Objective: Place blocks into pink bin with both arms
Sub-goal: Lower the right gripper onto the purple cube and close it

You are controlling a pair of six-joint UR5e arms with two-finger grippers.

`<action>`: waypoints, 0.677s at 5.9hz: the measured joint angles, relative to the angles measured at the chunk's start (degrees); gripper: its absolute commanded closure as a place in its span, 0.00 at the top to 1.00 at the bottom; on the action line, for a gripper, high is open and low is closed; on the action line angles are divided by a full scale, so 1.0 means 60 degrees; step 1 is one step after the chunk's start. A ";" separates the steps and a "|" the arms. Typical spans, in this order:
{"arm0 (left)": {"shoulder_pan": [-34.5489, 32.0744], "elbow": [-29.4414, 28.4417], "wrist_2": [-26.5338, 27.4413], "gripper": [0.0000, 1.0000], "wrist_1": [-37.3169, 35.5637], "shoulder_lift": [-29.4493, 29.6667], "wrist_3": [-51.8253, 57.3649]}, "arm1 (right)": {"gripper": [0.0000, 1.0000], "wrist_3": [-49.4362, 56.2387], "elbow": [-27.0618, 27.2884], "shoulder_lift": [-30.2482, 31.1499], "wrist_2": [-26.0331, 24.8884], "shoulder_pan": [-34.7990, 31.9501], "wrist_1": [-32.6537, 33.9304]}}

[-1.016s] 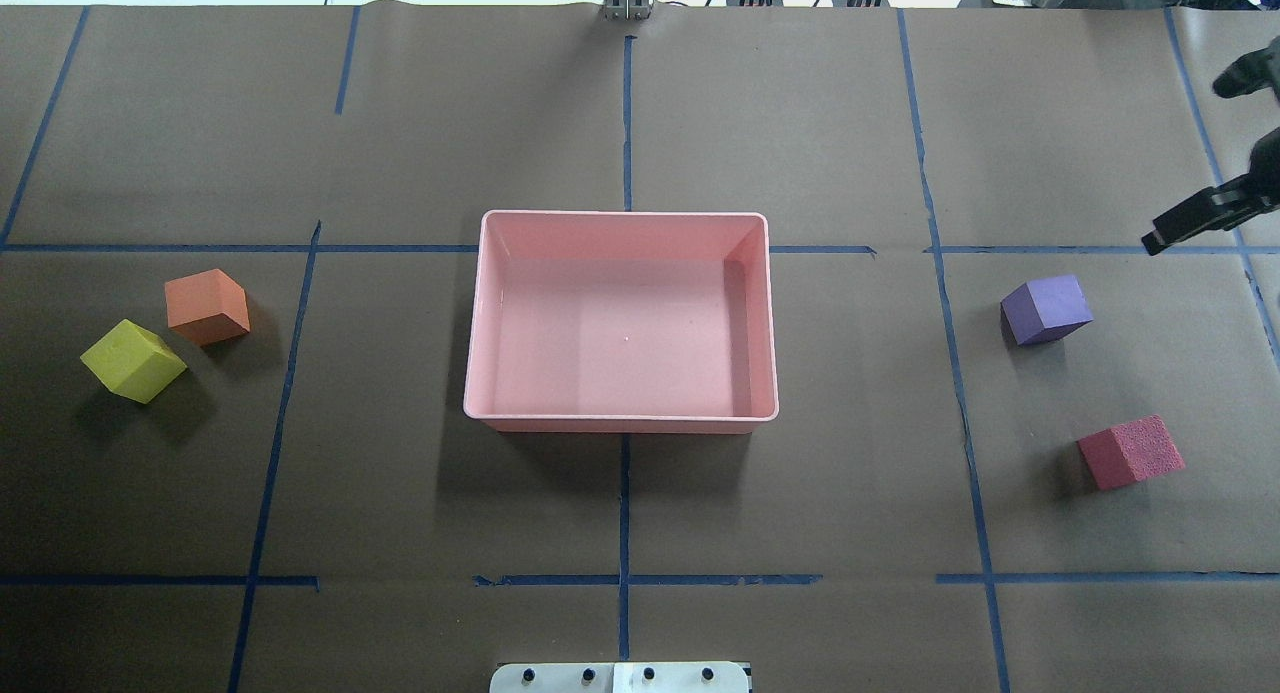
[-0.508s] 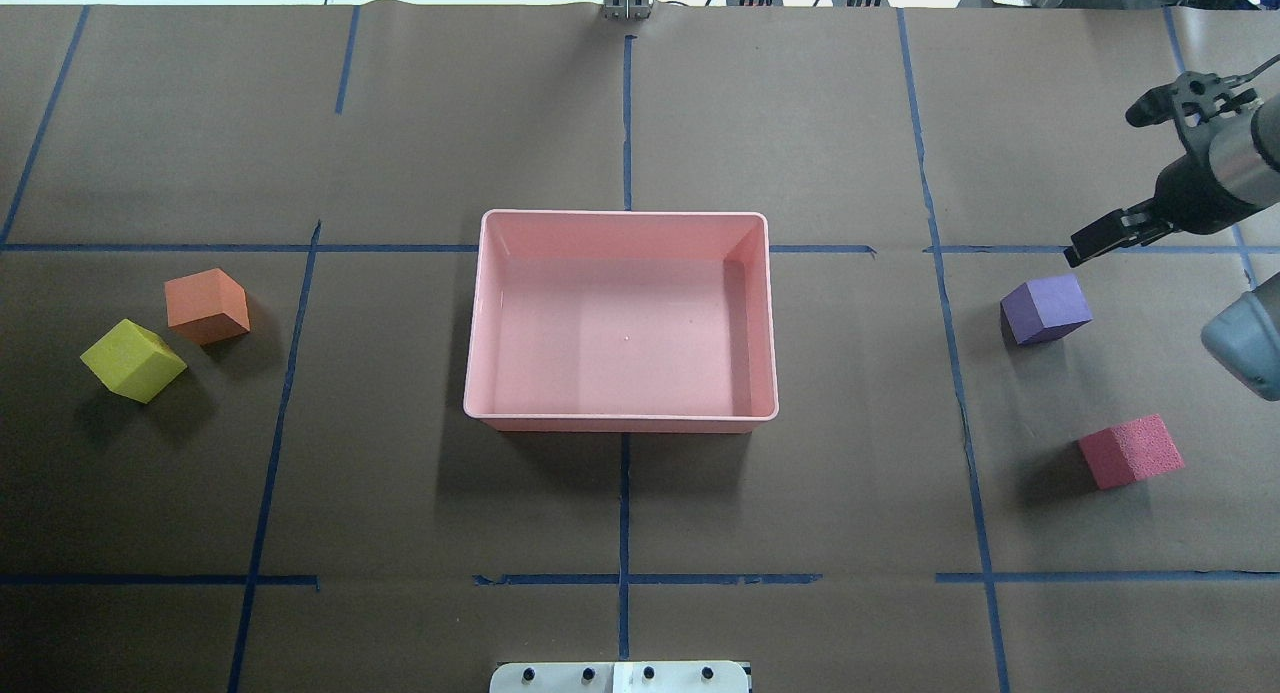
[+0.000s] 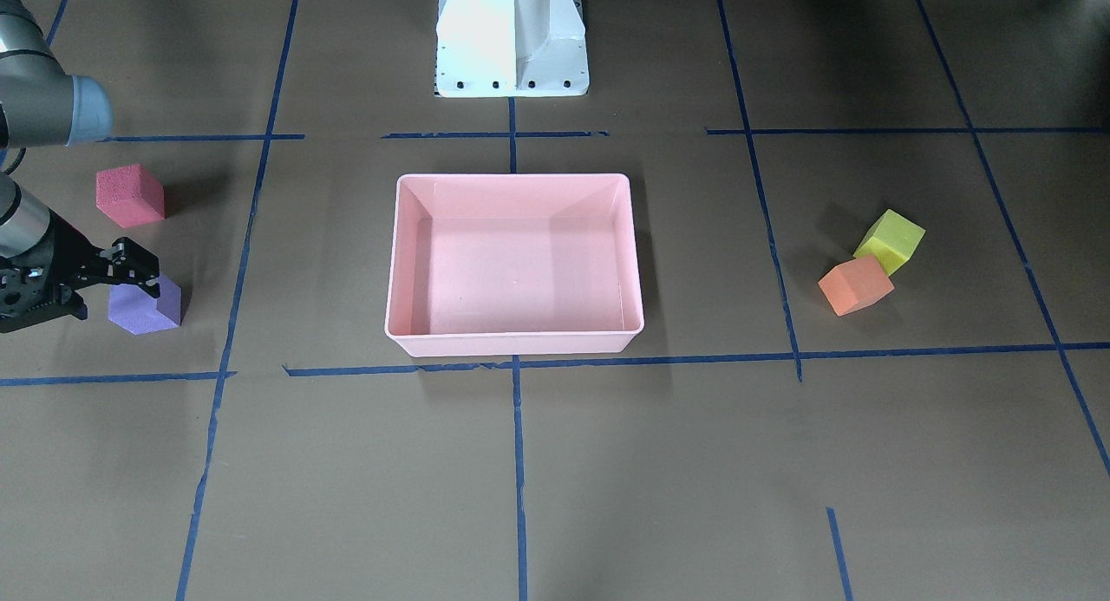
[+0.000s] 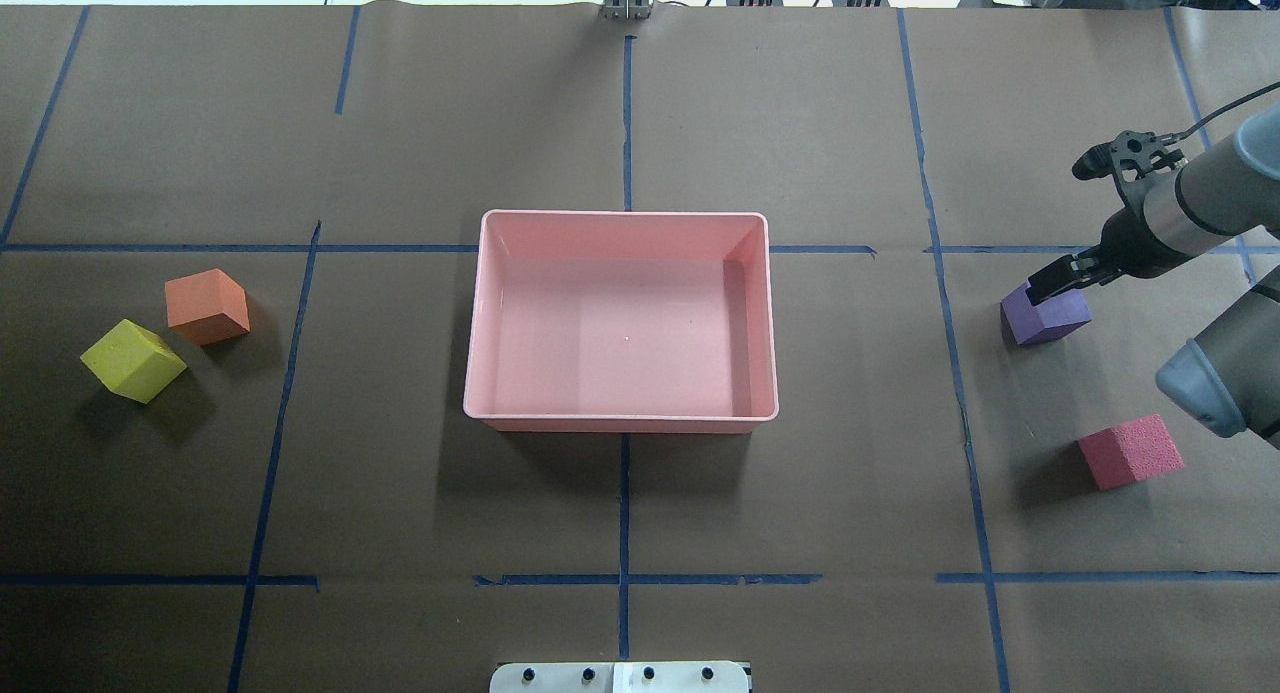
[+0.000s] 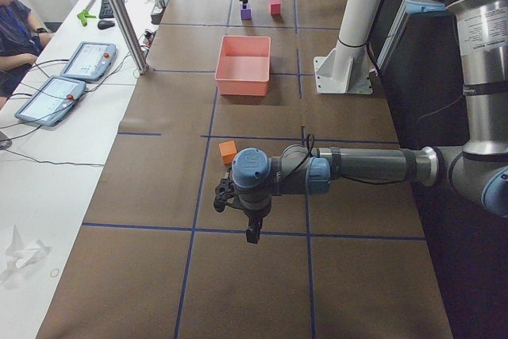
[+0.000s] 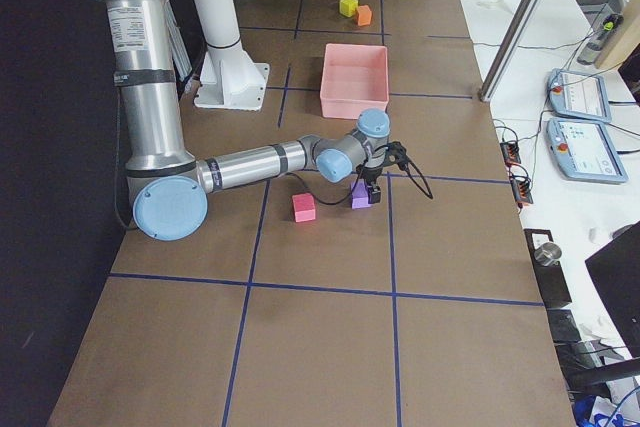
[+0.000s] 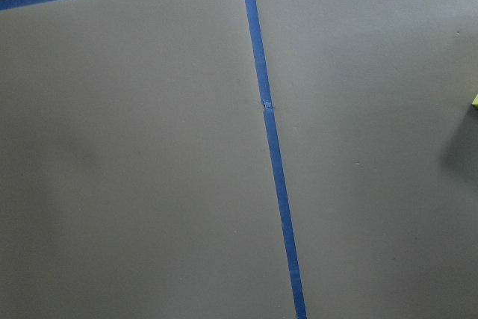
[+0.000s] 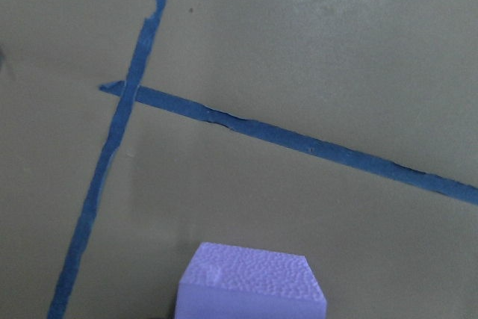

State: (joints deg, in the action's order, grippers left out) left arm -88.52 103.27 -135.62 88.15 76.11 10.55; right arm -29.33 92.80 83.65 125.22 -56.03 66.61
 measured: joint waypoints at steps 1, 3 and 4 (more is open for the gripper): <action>0.0001 0.0000 0.0000 1.00 0.0001 0.0000 0.0000 | 1.00 0.0001 -0.0151 -0.0006 -0.0007 0.0158 -0.0004; 0.0001 0.0000 0.0000 1.00 -0.0010 0.0000 0.0000 | 0.26 0.0006 -0.0346 -0.0016 -0.0092 0.0459 0.0002; 0.0002 0.0000 0.0000 1.00 -0.0012 0.0000 0.0000 | 0.19 0.0003 -0.0370 -0.0087 -0.0180 0.0538 0.0010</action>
State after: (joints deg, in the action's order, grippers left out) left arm -88.51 103.27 -135.62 88.07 76.11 10.55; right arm -29.31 90.58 83.13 124.14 -52.81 66.67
